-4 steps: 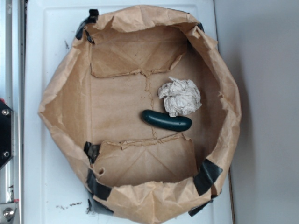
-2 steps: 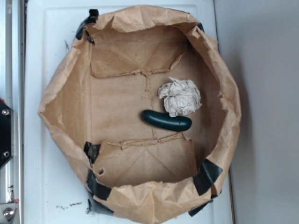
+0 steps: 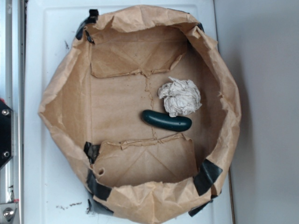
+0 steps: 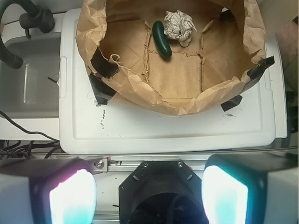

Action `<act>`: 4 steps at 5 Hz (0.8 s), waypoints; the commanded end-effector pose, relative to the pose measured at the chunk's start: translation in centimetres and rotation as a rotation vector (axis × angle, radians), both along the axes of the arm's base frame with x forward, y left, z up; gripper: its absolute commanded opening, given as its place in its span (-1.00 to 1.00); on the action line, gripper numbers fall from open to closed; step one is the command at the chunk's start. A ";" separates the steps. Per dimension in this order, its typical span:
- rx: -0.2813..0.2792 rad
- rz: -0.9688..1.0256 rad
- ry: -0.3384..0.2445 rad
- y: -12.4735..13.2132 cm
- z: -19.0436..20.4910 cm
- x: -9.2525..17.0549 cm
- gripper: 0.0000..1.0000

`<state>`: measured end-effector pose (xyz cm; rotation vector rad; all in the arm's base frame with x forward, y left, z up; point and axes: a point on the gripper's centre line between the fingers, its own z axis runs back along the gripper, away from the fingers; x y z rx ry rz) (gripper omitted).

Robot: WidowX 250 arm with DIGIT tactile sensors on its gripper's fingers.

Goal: Grab the plastic pickle.

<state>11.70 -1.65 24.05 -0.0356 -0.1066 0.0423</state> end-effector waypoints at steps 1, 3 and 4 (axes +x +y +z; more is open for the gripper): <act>0.056 -0.109 0.004 1.3 -3.6 4.8 1.00; 0.107 -0.306 -0.115 2.0 -6.5 12.8 1.00; 0.107 -0.306 -0.115 2.0 -6.5 12.8 1.00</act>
